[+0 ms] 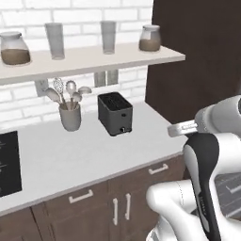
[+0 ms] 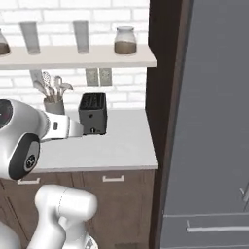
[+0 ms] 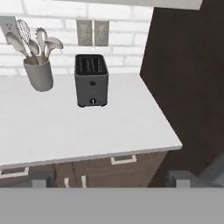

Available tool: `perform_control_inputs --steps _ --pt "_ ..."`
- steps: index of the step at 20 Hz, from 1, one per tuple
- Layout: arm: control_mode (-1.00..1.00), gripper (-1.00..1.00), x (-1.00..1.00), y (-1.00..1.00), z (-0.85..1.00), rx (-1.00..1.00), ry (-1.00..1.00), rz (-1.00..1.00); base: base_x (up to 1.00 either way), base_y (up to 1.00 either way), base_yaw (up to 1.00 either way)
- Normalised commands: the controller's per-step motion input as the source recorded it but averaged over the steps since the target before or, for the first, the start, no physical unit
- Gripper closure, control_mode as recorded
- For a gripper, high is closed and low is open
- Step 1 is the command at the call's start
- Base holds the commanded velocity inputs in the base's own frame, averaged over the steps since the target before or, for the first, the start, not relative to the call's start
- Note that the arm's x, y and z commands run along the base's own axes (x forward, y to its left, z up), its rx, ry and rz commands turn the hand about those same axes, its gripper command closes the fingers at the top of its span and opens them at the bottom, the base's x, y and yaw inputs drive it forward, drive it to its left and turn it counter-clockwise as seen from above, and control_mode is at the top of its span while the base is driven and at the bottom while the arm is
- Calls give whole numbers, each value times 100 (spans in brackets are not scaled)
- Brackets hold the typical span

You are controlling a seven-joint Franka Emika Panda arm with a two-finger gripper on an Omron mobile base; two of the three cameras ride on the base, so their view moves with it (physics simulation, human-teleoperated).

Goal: Navigate to the toaster.

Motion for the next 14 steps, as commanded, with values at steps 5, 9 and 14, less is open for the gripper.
perform_control_inputs --steps 5,9,14 --pt "100 -100 0 0 0 0 0 0 100 -47 60" --pt "100 -100 0 0 0 0 0 0 100 -44 45" --pt "100 -100 0 0 0 0 0 0 100 -19 21"
